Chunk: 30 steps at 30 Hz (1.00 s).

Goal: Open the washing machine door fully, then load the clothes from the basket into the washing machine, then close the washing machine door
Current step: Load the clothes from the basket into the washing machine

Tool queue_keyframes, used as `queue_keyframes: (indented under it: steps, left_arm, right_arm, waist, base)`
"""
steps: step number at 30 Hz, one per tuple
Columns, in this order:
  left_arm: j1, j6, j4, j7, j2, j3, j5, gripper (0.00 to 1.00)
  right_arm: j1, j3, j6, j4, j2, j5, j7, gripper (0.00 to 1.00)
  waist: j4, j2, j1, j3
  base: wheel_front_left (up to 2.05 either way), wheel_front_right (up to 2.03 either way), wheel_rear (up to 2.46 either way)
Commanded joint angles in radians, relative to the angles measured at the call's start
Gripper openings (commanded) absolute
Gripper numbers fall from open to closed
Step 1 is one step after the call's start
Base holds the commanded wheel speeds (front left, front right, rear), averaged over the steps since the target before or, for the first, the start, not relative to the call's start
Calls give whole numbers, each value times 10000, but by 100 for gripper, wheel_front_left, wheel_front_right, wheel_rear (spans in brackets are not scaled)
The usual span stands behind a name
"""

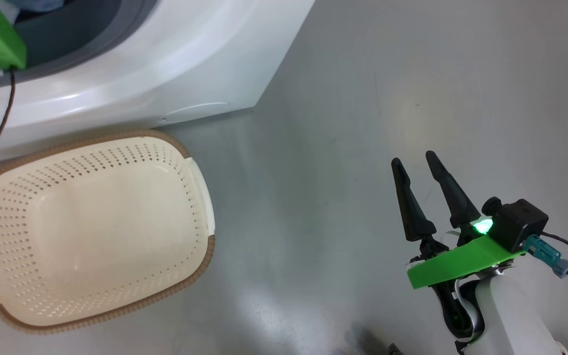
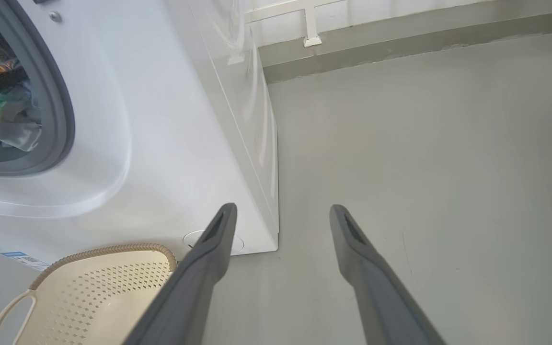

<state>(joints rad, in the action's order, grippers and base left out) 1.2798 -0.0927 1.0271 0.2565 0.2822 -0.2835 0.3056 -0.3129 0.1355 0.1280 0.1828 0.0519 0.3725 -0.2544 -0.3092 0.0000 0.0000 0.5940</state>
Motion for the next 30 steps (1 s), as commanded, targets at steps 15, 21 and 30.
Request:
queue_keyframes:
  steps: [15,21,30]
  left_arm:
    - [450,-268,896,53,58,246,-2,100]
    - [149,-303,719,53,-128,484,150,100]
    - [-759,-324,-242,53,-459,1127,281,100]
  right_arm:
    - [-147,66,27,-203,-16,44,-74,100]
    - [-147,-2,27,-195,-16,-42,-74,100]
    - [-78,-50,27,-149,-16,-152,-74,100]
  waist:
    - [293,0,0,40]
    - [450,0,0,-56]
    - [678,0,0,-304]
  base:
    - [0,0,0]
    - [0,0,0]
    - [0,0,0]
